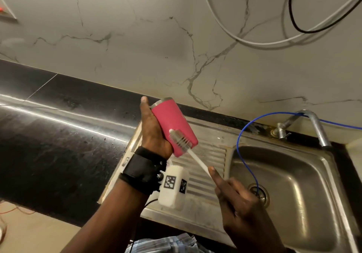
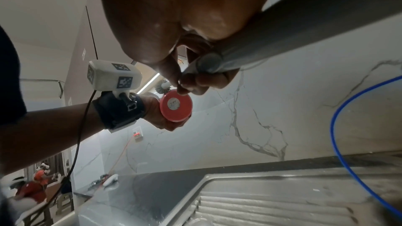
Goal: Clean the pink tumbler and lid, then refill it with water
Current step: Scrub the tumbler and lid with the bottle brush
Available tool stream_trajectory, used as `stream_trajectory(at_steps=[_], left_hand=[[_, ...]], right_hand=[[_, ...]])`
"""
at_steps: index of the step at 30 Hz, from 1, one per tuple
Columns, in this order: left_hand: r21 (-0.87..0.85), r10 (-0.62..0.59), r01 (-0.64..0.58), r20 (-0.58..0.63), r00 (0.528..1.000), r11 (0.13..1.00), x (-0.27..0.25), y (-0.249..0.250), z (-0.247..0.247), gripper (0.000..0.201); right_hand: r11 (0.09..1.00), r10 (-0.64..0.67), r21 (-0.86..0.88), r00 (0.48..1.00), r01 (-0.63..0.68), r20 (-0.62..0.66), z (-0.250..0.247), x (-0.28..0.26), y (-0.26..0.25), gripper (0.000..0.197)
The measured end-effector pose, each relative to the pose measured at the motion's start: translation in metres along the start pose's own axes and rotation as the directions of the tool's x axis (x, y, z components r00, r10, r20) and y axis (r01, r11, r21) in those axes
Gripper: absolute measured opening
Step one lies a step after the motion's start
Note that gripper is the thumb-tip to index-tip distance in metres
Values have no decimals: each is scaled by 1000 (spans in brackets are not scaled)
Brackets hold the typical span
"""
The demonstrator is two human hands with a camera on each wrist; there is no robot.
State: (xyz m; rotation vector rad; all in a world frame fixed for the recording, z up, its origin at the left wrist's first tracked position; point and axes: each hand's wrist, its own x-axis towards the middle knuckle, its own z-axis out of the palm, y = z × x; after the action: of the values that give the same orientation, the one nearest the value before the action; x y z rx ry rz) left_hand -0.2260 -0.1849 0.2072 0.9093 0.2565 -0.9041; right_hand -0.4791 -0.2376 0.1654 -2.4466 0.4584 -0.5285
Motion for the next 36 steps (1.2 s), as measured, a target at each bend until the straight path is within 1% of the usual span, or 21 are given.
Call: stream_trajectory(at_steps=[3, 5, 8, 10, 13, 15, 18, 23, 25, 28, 31, 34, 36], left_hand=[[53, -74, 73, 22, 997, 996, -5, -17, 5, 98], [30, -59, 58, 13, 998, 998, -2, -15, 3, 98], [-30, -2, 2, -4, 1000, 1000, 5, 2, -3, 89], [-47, 13, -14, -22, 1000, 999, 4, 5, -6, 86], [0, -40, 40, -28, 999, 999, -1, -10, -2, 93], [24, -76, 76, -24, 997, 997, -5, -21, 2, 92], [2, -59, 59, -16, 998, 998, 0, -18, 0, 91], [-70, -43, 44, 21, 999, 997, 8, 0, -11, 90], [-86, -69, 72, 32, 997, 994, 6, -4, -12, 90], [-93, -140, 147, 77, 987, 985, 2, -17, -7, 97], [-76, -146, 157, 135, 980, 985, -3, -27, -2, 98], [-40, -121, 131, 191, 974, 991, -6, -33, 1, 86], [7, -101, 102, 183, 978, 995, -5, -33, 2, 78]], right_hand=[[1000, 12, -2, 999, -12, -44, 2, 15, -6, 61], [1000, 15, -5, 999, -15, -38, 0, 15, -6, 60], [999, 33, 18, 999, -32, -20, -6, 0, 1, 61], [999, 34, 31, 999, -34, -10, -7, -6, 2, 61], [999, 47, 24, 998, -46, -31, -2, 4, -3, 60], [999, 51, 8, 996, -50, -67, 0, 15, -7, 58], [999, 42, 27, 997, -40, -66, -3, 16, -8, 57], [994, 43, 107, 998, -38, -50, -11, -3, 3, 58], [992, 43, 120, 997, -36, -60, -11, 0, 0, 56], [984, 60, 172, 995, -45, -82, -8, 11, -8, 53], [977, 48, 212, 996, -31, -74, -8, 19, -17, 53], [976, 29, 218, 997, -12, -75, -8, 23, -21, 54], [979, 33, 206, 995, -14, -91, -8, 24, -20, 55]])
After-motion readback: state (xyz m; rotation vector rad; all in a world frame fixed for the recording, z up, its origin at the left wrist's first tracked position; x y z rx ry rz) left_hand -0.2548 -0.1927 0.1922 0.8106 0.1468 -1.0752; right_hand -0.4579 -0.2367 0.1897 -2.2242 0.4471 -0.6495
